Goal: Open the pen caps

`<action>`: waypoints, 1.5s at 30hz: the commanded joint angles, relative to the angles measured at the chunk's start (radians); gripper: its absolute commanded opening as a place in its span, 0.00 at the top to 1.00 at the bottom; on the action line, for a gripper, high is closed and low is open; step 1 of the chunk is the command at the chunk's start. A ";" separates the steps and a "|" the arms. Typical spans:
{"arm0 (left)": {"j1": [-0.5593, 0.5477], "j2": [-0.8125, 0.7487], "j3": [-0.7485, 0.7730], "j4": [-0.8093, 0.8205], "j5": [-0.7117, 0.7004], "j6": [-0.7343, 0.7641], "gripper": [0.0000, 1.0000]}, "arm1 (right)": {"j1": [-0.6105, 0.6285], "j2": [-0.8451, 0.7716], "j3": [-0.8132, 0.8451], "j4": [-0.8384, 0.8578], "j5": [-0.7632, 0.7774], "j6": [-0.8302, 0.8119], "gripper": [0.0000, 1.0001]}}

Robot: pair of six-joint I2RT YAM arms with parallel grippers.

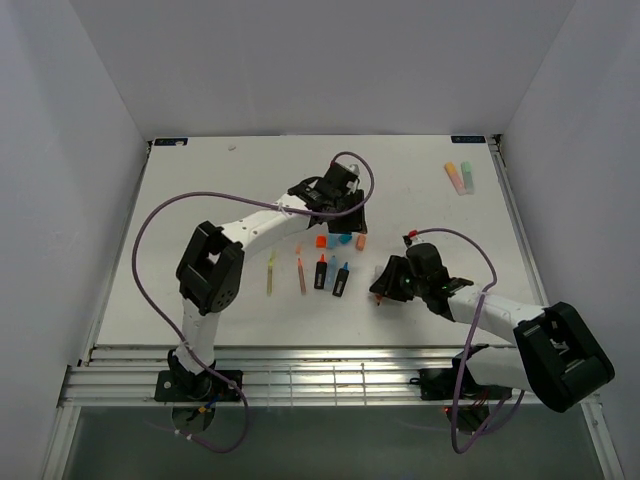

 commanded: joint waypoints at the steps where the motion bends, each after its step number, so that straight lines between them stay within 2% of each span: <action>1: 0.004 -0.181 -0.017 0.035 0.081 -0.019 0.44 | 0.030 0.043 0.081 0.061 -0.023 -0.023 0.88; 5: 0.003 -0.288 -0.053 0.044 0.106 -0.038 0.44 | 0.061 0.106 0.117 0.067 -0.018 -0.011 0.82; 12: 0.004 -0.583 -0.263 0.063 0.029 -0.058 0.42 | 0.098 0.169 0.137 0.067 0.023 0.027 0.76; 18: 0.004 -0.805 -0.437 0.061 0.041 -0.088 0.41 | 0.123 0.227 0.167 0.081 0.040 0.041 0.70; 25: 0.006 -0.905 -0.489 0.017 0.018 -0.084 0.40 | 0.156 0.255 0.212 0.067 0.063 0.067 0.45; 27: 0.006 -0.916 -0.498 0.009 0.012 -0.081 0.39 | 0.158 0.238 0.212 0.044 0.078 0.072 0.41; 30: 0.004 -0.933 -0.512 0.009 0.014 -0.082 0.39 | 0.158 0.185 0.229 -0.054 0.138 0.076 0.39; 32: 0.004 -0.941 -0.518 0.015 0.020 -0.082 0.39 | 0.158 0.120 0.264 -0.129 0.230 0.090 0.39; 34: 0.004 -0.950 -0.530 0.029 0.023 -0.082 0.39 | 0.155 0.044 0.292 -0.300 0.360 0.115 0.39; 37: 0.004 -0.958 -0.555 0.061 0.041 -0.084 0.39 | 0.094 -0.060 0.341 -0.515 0.471 0.191 0.38; 38: 0.006 -0.961 -0.563 0.070 0.049 -0.085 0.39 | 0.060 -0.090 0.339 -0.542 0.465 0.217 0.25; 41: 0.006 -0.961 -0.595 0.110 0.073 -0.096 0.39 | -0.110 -0.206 0.304 -0.601 0.407 0.247 0.15; 42: 0.006 -0.962 -0.604 0.123 0.081 -0.099 0.39 | -0.193 -0.228 0.298 -0.621 0.403 0.262 0.08; 43: 0.006 -0.961 -0.615 0.133 0.105 -0.104 0.39 | -0.222 -0.252 0.304 -0.676 0.422 0.262 0.00; 44: 0.006 -0.961 -0.635 0.159 0.118 -0.107 0.39 | -0.253 -0.256 0.318 -0.707 0.439 0.257 0.10; 45: 0.006 -0.962 -0.645 0.172 0.127 -0.114 0.39 | -0.296 -0.253 0.333 -0.741 0.455 0.248 0.10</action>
